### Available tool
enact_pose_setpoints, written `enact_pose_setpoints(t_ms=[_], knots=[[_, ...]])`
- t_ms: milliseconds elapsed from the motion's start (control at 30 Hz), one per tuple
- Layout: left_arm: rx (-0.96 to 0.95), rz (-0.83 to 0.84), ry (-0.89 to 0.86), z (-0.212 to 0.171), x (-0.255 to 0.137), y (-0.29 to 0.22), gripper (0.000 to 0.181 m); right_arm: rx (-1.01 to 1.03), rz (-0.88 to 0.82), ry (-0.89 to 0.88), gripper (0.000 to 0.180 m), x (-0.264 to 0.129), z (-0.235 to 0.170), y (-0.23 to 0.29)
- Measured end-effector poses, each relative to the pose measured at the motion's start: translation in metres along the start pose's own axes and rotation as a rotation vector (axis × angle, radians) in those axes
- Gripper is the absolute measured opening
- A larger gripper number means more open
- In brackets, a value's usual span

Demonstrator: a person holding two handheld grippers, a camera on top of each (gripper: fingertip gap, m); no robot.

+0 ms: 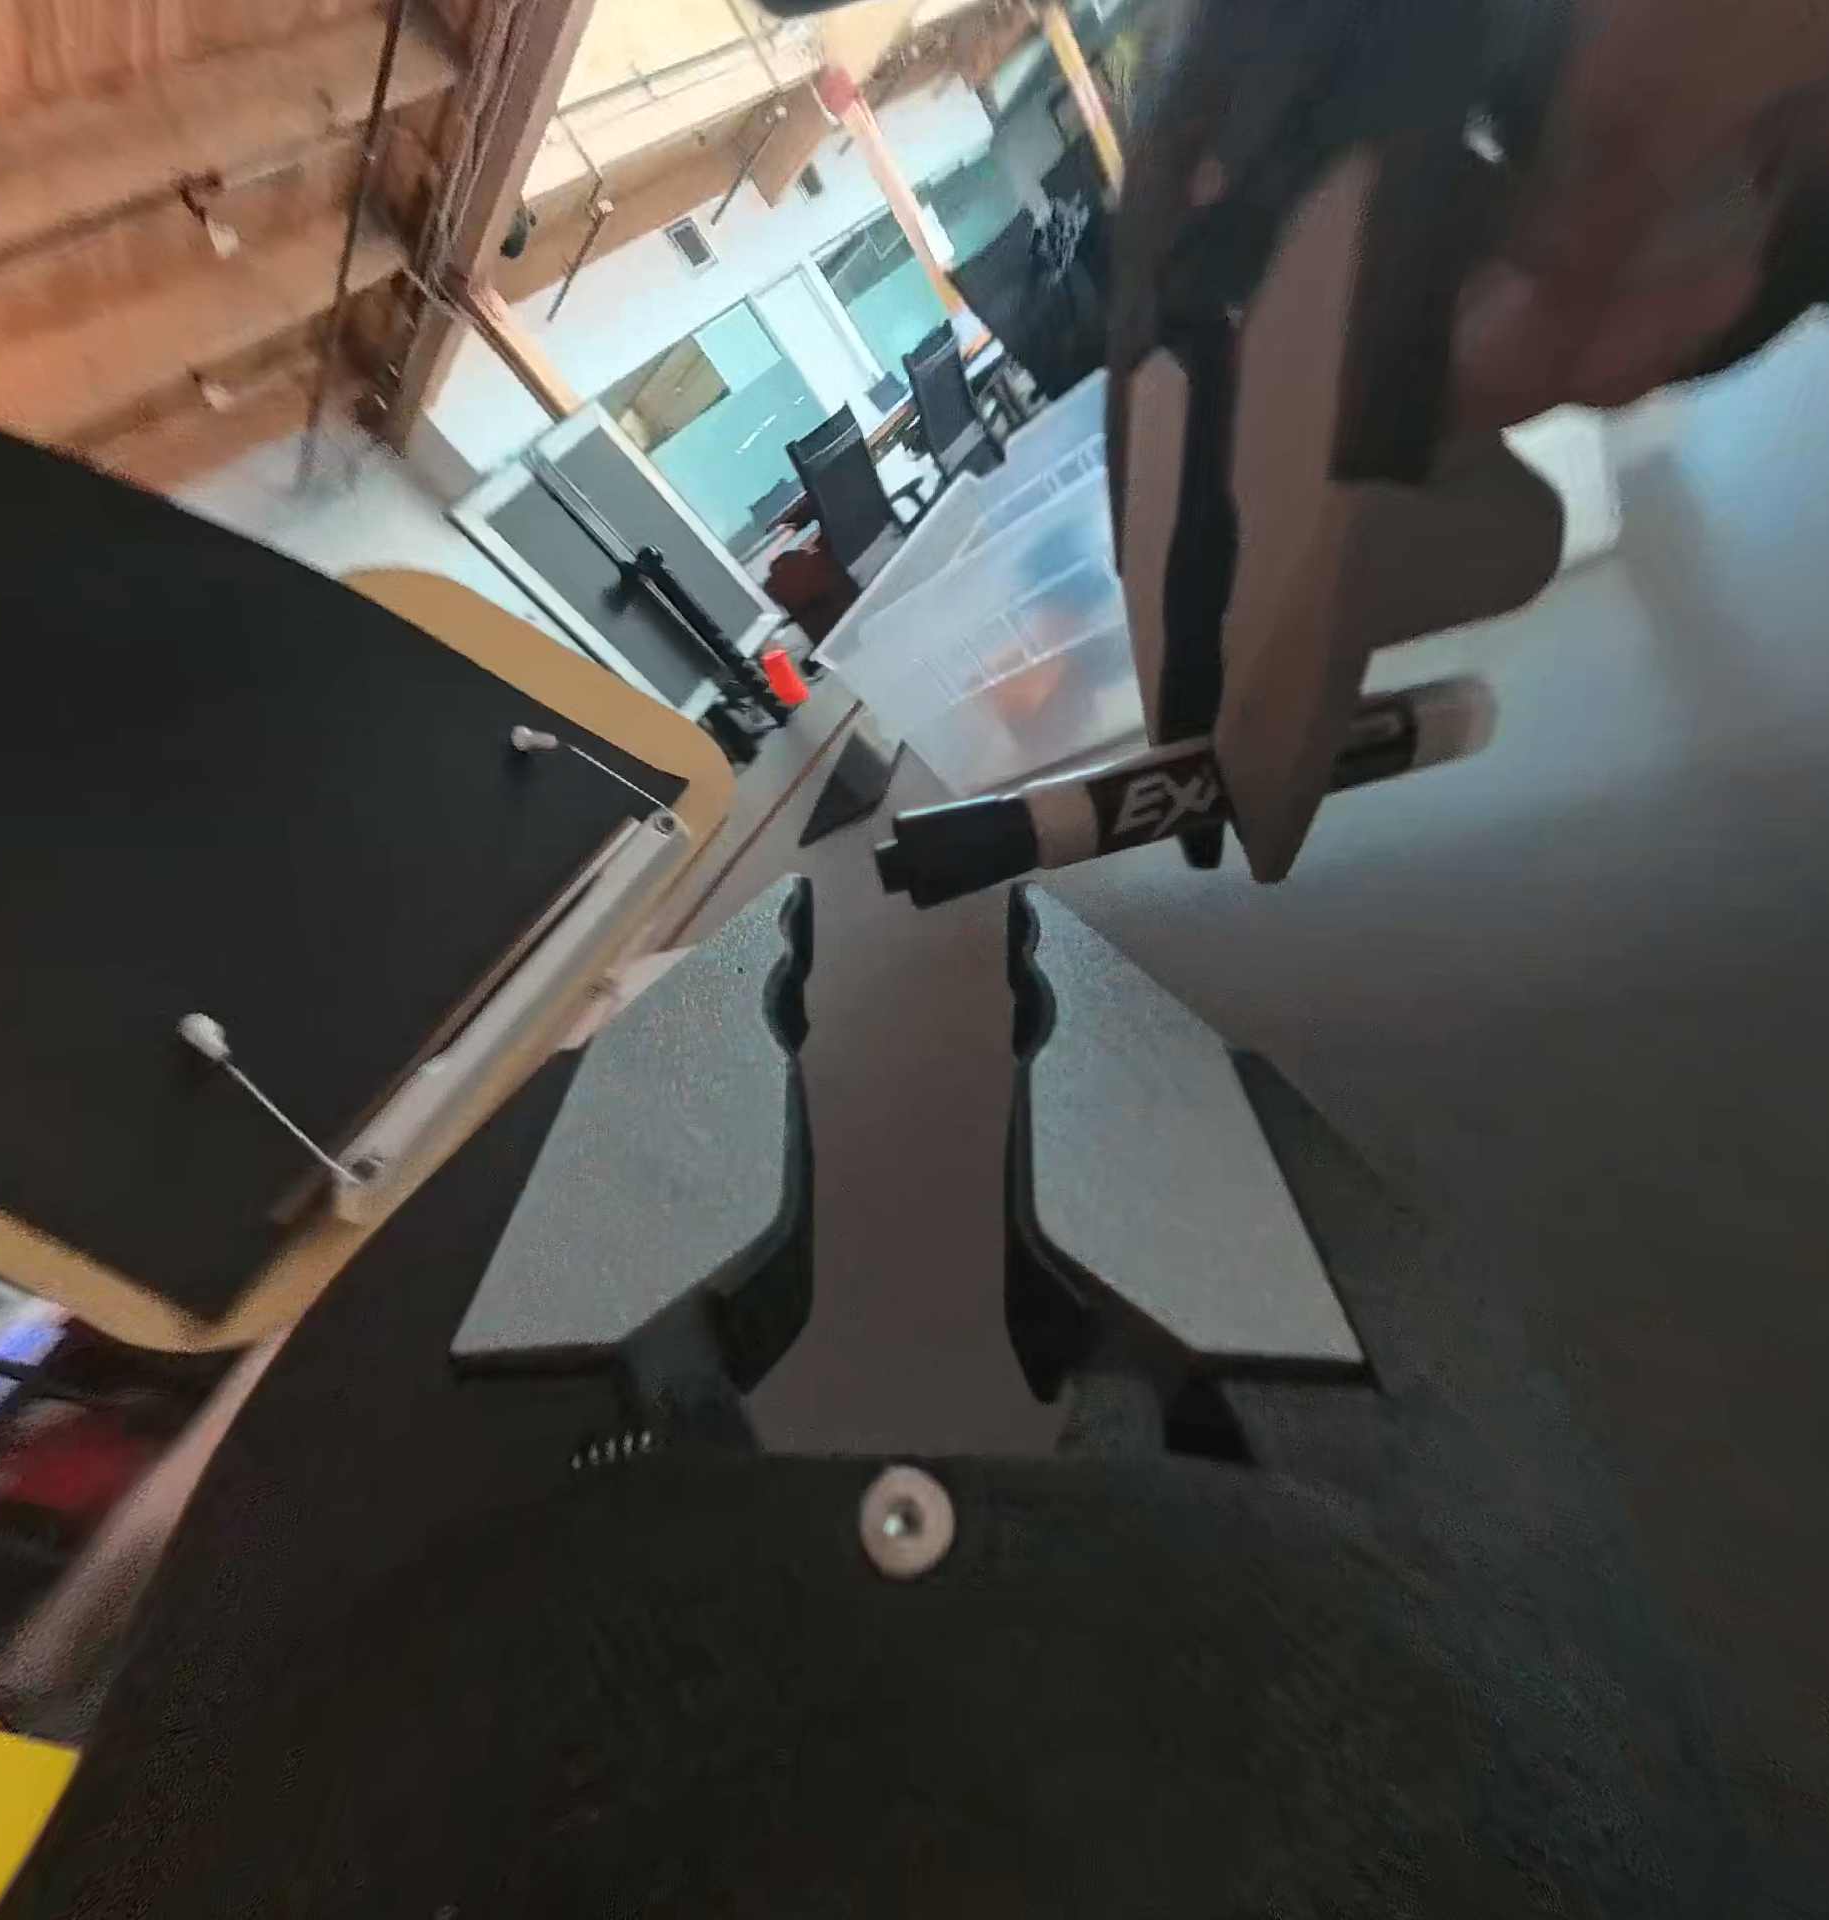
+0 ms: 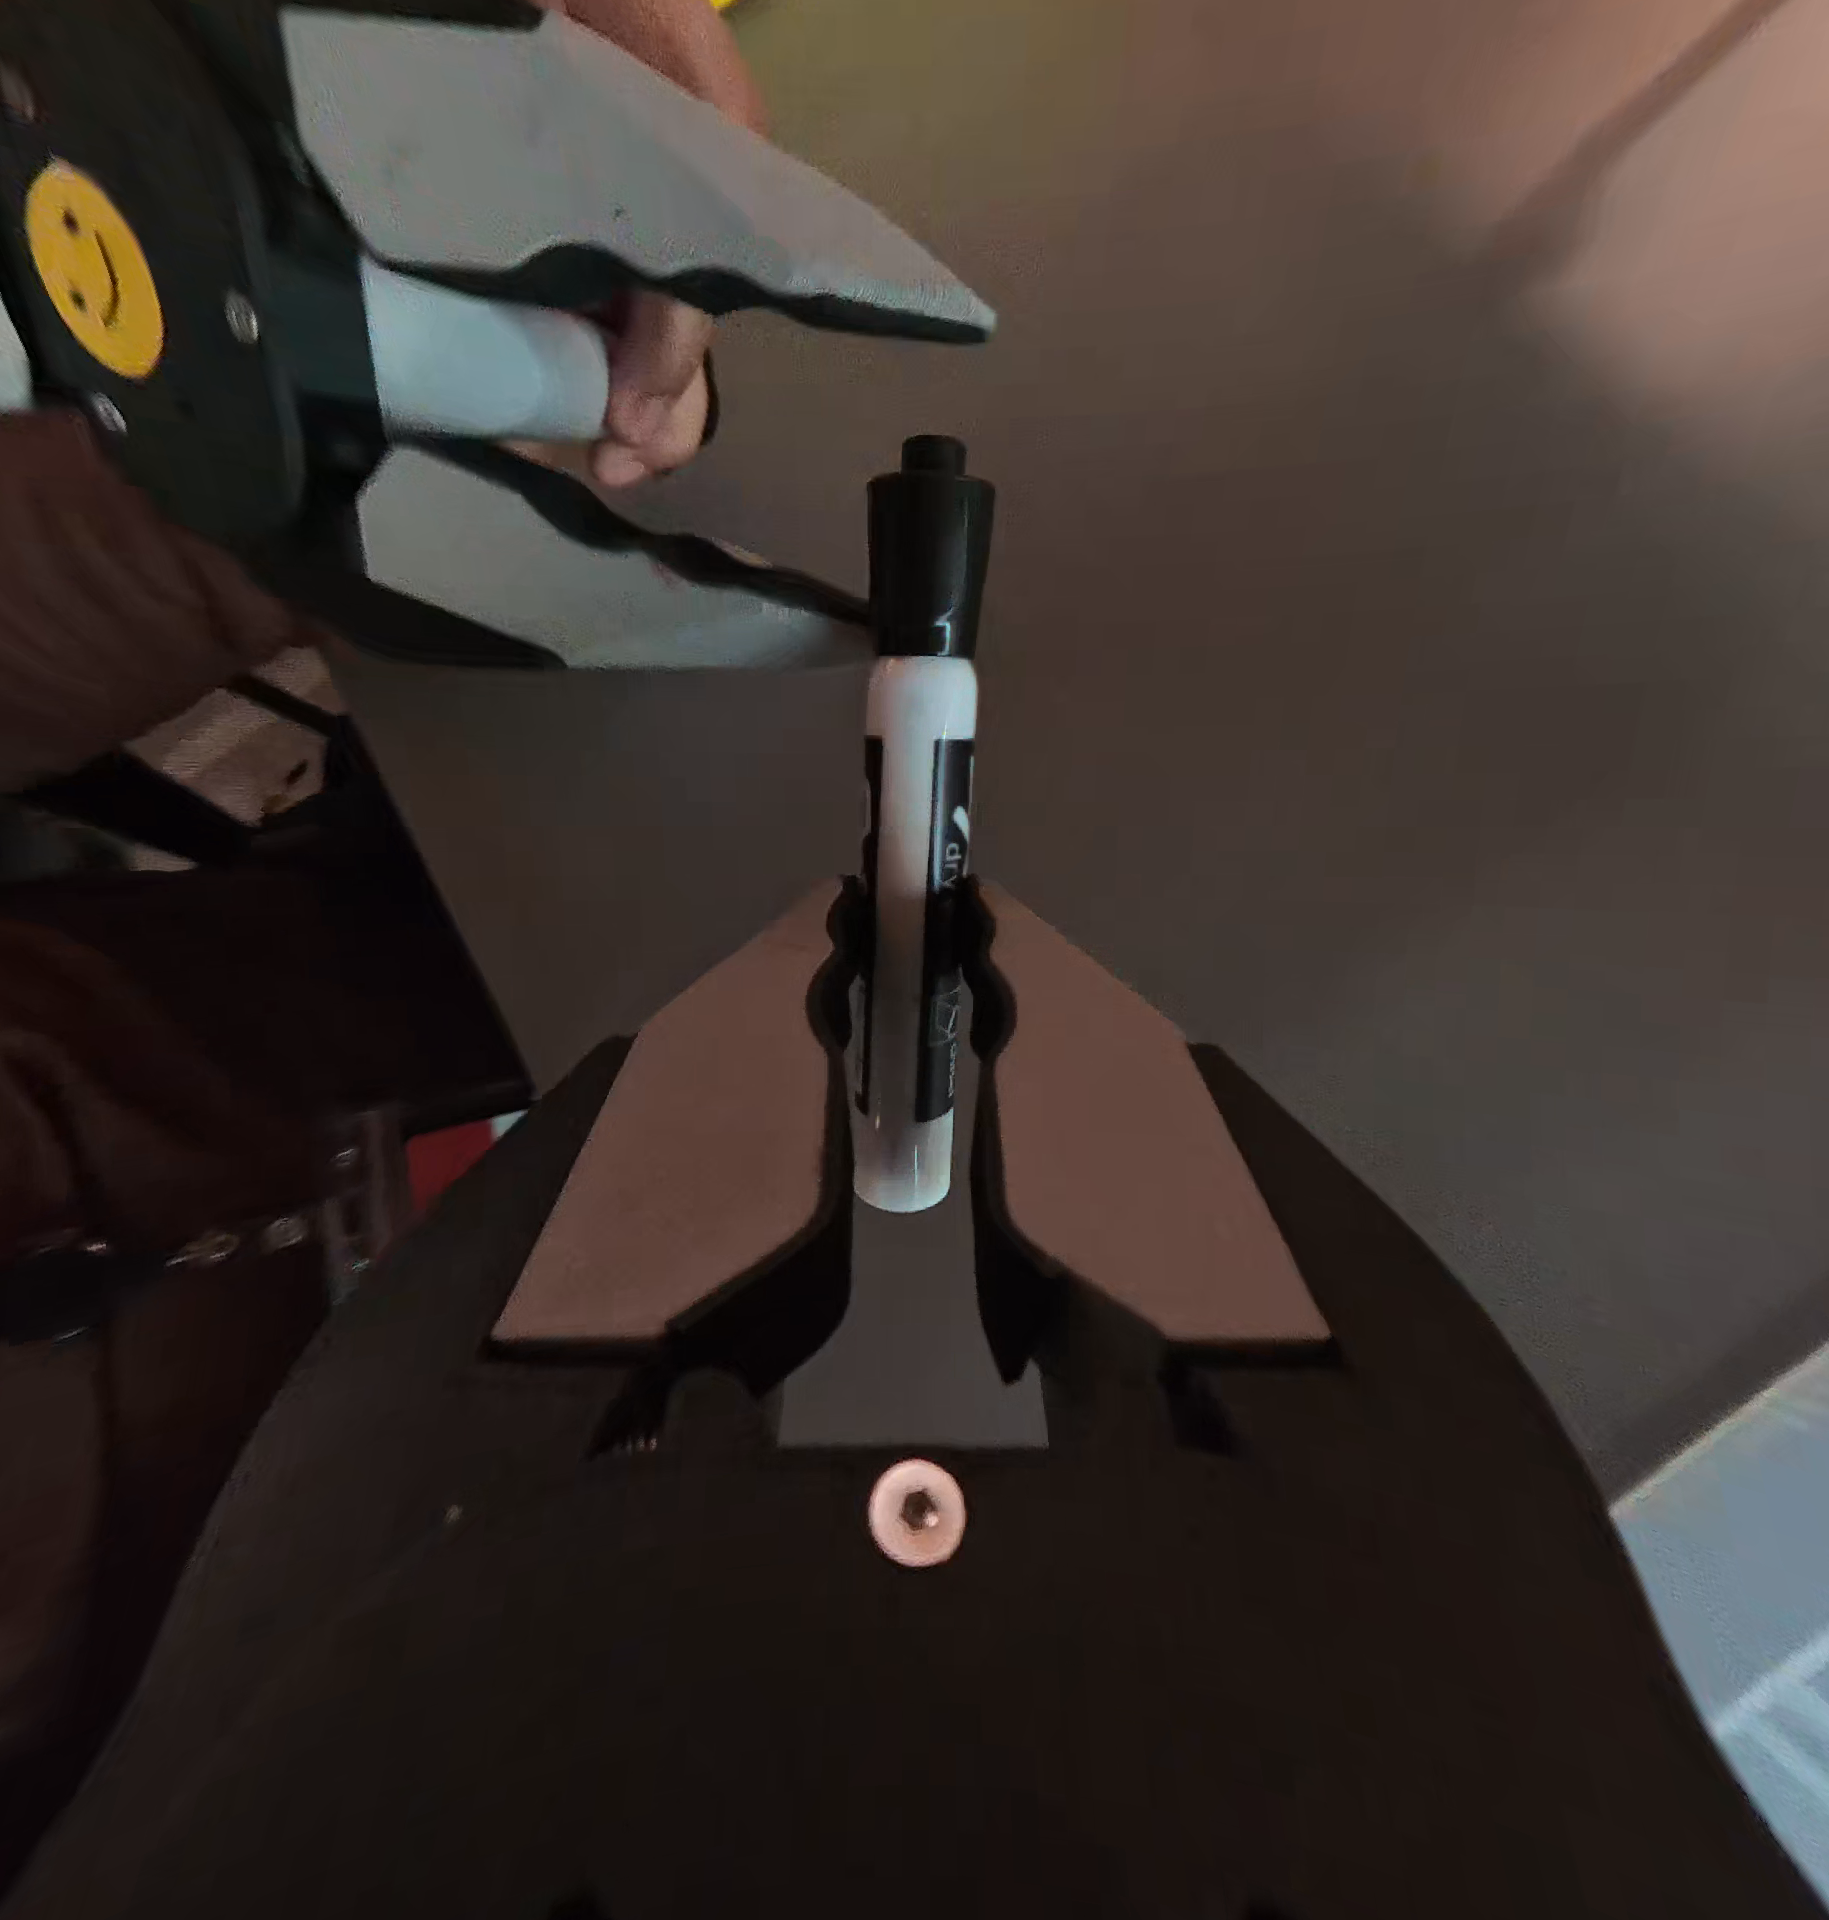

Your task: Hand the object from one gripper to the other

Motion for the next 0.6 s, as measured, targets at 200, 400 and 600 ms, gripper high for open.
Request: enact_pose_setpoints(t_ms=[200,400,600], knots=[[0.485,0.081,-0.033,0.002,0.003,-0.031,0.050,0.104,0.137,0.012,0.015,0.003,-0.005,-0.003],[0.746,0.197,-0.129,0.010,0.001,-0.045,0.043,0.144,0.202,0.082,0.016,0.011,-0.012,0.001],[0.751,0.096,-0.109,0.006,0.000,-0.056,0.020,0.102,0.286,0.028,0.017,0.006,-0.008,0.007]])
Point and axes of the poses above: each gripper's, where its closed fingertips meet, x out along the fingers, z out of its top, y = z × x across the jaws, the point moved 8 cm from there along -x, back along the fingers, and after that the axes turned 15 degrees about z, right-handed, at the moved point
